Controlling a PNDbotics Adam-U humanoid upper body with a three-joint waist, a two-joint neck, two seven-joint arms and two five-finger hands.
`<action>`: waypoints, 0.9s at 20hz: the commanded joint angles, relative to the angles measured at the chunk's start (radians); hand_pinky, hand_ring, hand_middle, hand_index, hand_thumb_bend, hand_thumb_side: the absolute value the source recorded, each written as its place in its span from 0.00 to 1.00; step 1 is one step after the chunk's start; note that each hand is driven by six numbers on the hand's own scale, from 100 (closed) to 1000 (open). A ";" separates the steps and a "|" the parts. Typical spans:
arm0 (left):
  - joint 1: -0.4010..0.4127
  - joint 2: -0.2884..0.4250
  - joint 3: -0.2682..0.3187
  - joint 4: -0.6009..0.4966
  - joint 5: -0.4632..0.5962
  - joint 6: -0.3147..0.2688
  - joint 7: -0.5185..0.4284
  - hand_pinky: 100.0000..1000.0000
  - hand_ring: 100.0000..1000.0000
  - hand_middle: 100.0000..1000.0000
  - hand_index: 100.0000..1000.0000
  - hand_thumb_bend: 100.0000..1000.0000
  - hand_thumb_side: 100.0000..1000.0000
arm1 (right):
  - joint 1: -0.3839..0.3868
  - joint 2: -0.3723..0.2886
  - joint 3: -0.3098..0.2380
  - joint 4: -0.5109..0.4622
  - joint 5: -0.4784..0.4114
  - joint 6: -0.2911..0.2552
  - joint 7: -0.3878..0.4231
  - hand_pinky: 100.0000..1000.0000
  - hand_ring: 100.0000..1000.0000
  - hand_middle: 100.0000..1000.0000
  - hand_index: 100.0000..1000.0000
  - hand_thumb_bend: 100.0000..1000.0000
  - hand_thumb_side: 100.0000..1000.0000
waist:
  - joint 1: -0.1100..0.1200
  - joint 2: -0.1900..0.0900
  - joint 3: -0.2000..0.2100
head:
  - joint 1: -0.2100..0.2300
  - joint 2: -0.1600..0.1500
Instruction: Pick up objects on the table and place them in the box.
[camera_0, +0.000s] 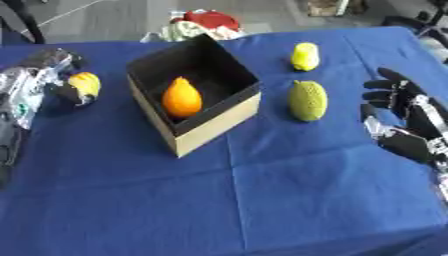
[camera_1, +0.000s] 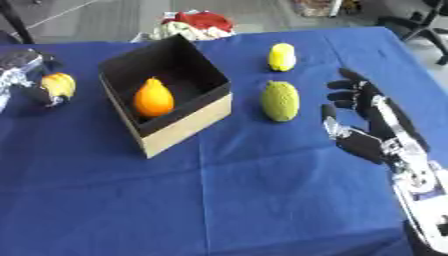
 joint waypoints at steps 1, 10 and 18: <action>-0.019 0.020 0.005 -0.011 0.020 -0.002 -0.012 0.65 0.55 0.54 0.71 0.12 0.00 | -0.012 -0.015 -0.008 -0.016 -0.005 -0.002 -0.001 0.80 0.77 0.77 0.96 0.10 0.03 | -0.001 -0.001 -0.001 | 0.001 -0.011; -0.055 0.063 -0.028 -0.351 0.232 -0.037 -0.020 0.56 0.45 0.42 0.62 0.11 0.00 | -0.002 -0.018 -0.012 -0.010 -0.003 -0.002 -0.006 0.80 0.77 0.77 0.96 0.09 0.04 | 0.002 -0.011 0.006 | -0.003 -0.003; -0.090 -0.026 -0.213 -0.506 0.286 -0.135 -0.120 0.63 0.50 0.46 0.65 0.13 0.00 | -0.008 -0.015 -0.005 -0.008 -0.004 -0.002 0.001 0.80 0.77 0.77 0.96 0.08 0.04 | 0.000 -0.019 -0.010 | 0.005 -0.003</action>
